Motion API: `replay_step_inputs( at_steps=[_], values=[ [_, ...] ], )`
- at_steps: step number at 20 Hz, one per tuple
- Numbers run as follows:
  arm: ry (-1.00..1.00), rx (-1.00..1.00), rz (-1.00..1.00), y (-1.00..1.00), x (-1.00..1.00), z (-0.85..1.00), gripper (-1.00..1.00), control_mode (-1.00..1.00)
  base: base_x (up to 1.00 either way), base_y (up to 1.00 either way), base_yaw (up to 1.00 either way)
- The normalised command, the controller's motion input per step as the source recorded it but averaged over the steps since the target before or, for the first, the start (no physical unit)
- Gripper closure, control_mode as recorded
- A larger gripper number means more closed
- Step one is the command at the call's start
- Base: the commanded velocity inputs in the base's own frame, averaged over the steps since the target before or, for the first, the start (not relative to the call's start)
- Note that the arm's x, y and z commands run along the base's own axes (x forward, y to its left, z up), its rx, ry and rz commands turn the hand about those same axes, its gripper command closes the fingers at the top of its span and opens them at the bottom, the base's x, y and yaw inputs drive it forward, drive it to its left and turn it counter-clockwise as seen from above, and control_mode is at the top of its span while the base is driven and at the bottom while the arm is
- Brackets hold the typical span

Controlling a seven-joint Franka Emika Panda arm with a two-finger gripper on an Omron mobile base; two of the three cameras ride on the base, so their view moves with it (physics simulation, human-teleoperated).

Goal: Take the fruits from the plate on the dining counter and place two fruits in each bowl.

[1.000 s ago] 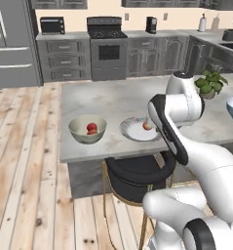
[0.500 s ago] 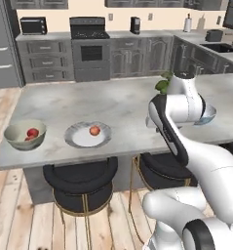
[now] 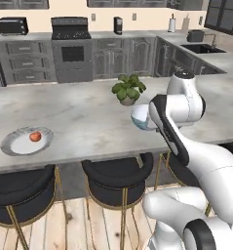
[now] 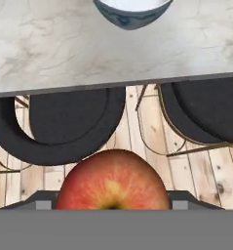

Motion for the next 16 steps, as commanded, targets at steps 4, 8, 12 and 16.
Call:
replay_step_inputs(
  at_steps=[4, 8, 12, 16],
  values=[
    [0.00, 0.00, 0.00, 0.00, 0.00, 0.00, 1.00, 1.00, 0.00, -0.95, 0.00],
    [0.00, 0.00, 0.00, 0.00, 0.00, 0.00, 1.00, 1.00, 0.08, -0.49, 0.00],
    [0.00, 0.00, 0.00, 0.00, 0.00, 0.00, 1.00, 1.00, 0.31, 0.03, 0.00],
    [0.00, 0.00, 0.00, 0.00, 0.00, 0.00, 1.00, 1.00, 0.14, 0.47, 0.00]
  ],
)
